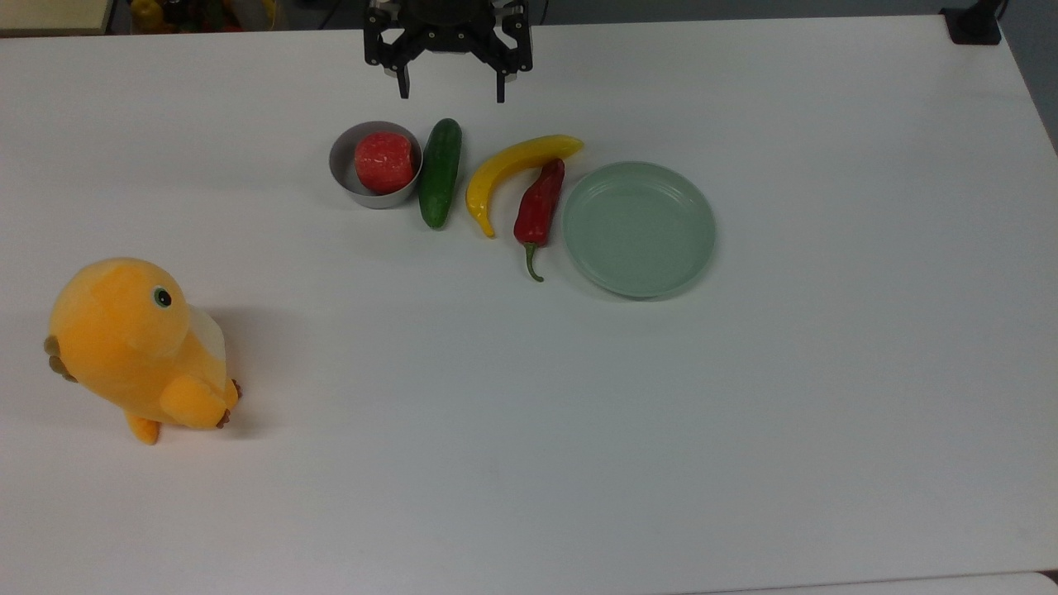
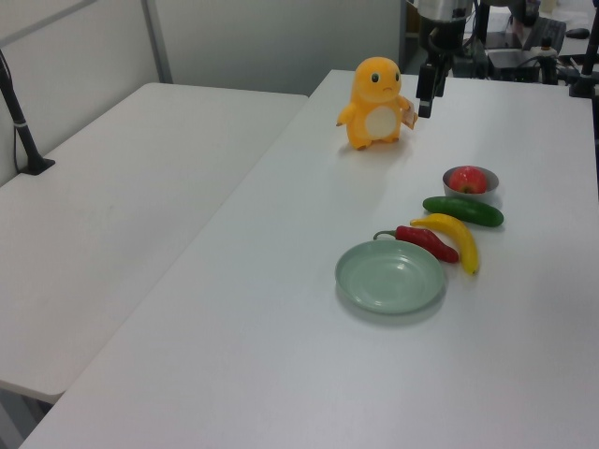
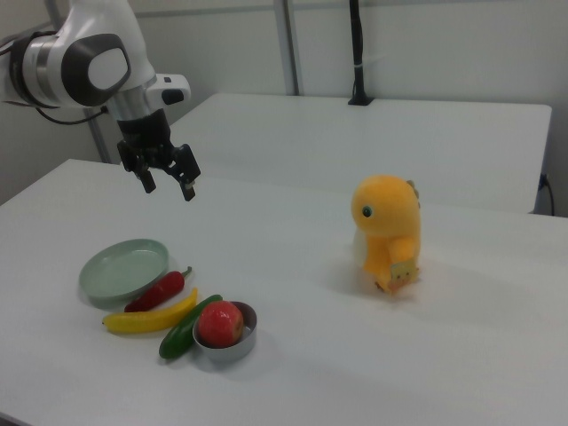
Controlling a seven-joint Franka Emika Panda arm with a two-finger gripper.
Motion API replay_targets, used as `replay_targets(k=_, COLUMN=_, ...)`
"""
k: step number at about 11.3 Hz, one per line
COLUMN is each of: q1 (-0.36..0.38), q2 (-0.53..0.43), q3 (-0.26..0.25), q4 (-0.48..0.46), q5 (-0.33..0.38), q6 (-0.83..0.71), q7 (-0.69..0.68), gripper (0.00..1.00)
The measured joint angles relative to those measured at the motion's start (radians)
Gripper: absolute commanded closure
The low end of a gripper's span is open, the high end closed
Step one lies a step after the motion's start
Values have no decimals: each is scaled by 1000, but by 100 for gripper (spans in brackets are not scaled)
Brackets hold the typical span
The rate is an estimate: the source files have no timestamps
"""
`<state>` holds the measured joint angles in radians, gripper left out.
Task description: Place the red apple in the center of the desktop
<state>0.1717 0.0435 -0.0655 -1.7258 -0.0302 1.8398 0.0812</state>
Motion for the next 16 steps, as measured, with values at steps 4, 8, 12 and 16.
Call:
replay_targets(k=4, q1=-1, q2=0, q3=0, q4=-8, q5=-1, q6=0, q7=0, gripper=0)
replay_targets(k=8, q1=-4, q2=0, q3=0, q4=-15, q5=-4, q6=0, q7=0, gripper=0)
replay_targets(k=12, q1=-11, q2=3, q3=-8, q4=-91, q5=-116, q6=0, q7=-78, gripper=0)
replay_targets(k=16, q1=-39, q2=3, q3=-37, q4=-177, q5=-179, q6=5, q7=-210, gripper=0)
